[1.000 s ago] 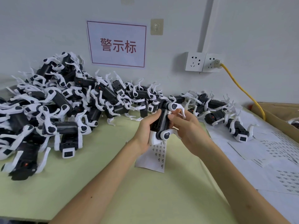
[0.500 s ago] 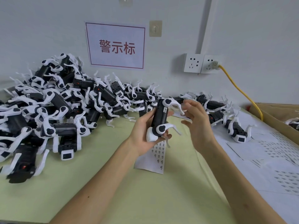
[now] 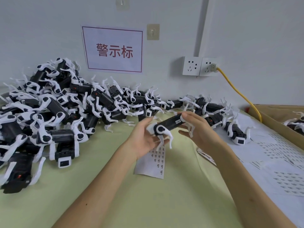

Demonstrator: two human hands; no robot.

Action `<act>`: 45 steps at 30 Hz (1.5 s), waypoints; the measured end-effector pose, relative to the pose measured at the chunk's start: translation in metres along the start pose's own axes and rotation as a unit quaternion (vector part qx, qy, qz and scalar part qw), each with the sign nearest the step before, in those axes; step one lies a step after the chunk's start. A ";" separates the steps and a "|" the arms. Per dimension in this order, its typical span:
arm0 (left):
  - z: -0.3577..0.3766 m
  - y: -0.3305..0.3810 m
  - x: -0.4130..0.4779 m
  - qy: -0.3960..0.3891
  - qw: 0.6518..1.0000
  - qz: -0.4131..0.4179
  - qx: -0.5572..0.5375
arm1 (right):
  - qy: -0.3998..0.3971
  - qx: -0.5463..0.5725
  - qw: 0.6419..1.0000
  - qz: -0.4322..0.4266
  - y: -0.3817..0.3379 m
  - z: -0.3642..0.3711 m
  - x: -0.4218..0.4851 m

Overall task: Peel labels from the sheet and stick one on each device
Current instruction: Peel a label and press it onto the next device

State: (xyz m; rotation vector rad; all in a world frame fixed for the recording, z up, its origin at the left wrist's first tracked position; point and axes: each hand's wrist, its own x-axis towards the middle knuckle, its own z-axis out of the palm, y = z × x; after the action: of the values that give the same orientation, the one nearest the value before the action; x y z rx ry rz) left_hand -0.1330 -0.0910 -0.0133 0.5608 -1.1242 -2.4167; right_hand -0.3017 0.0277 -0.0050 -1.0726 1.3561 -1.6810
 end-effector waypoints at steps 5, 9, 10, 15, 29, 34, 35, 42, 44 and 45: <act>-0.005 0.004 0.004 0.030 0.987 0.133 0.090 | 0.026 -0.031 0.998 -0.050 0.003 0.004 0.000; -0.007 0.003 0.004 0.062 0.966 0.171 0.187 | -0.009 -0.092 0.995 -0.035 -0.001 0.006 -0.005; -0.007 0.003 0.004 0.069 0.963 0.172 0.195 | -0.013 -0.090 0.995 -0.027 -0.001 0.005 -0.005; -0.004 0.000 0.003 0.121 0.966 0.171 0.151 | -0.052 -0.075 0.996 -0.002 -0.002 0.003 -0.009; -0.006 0.003 0.001 -0.010 0.982 0.185 -0.037 | -0.018 0.108 0.990 0.085 -0.001 0.015 -0.005; -0.007 0.004 0.000 0.009 0.975 0.205 -0.085 | -0.076 0.090 0.990 0.081 0.000 0.017 -0.007; -0.009 0.005 0.001 0.019 0.973 0.201 -0.111 | -0.081 0.092 0.989 0.083 0.000 0.018 -0.007; -0.005 0.002 0.006 0.250 0.934 0.233 0.106 | 0.016 0.146 0.973 0.179 0.002 0.010 -0.003; -0.005 -0.001 0.006 0.254 0.932 0.220 0.138 | 0.057 0.211 0.964 0.152 -0.005 0.000 -0.002; -0.005 -0.001 0.005 0.249 0.936 0.207 0.135 | 0.090 0.280 0.951 0.098 -0.010 -0.010 -0.002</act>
State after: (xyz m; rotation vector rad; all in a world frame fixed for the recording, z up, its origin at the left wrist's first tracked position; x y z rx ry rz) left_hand -0.1353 -0.0960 -0.0181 0.8656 -1.2021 -1.6458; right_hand -0.3098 0.0356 0.0036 -0.4537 0.9551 -1.8812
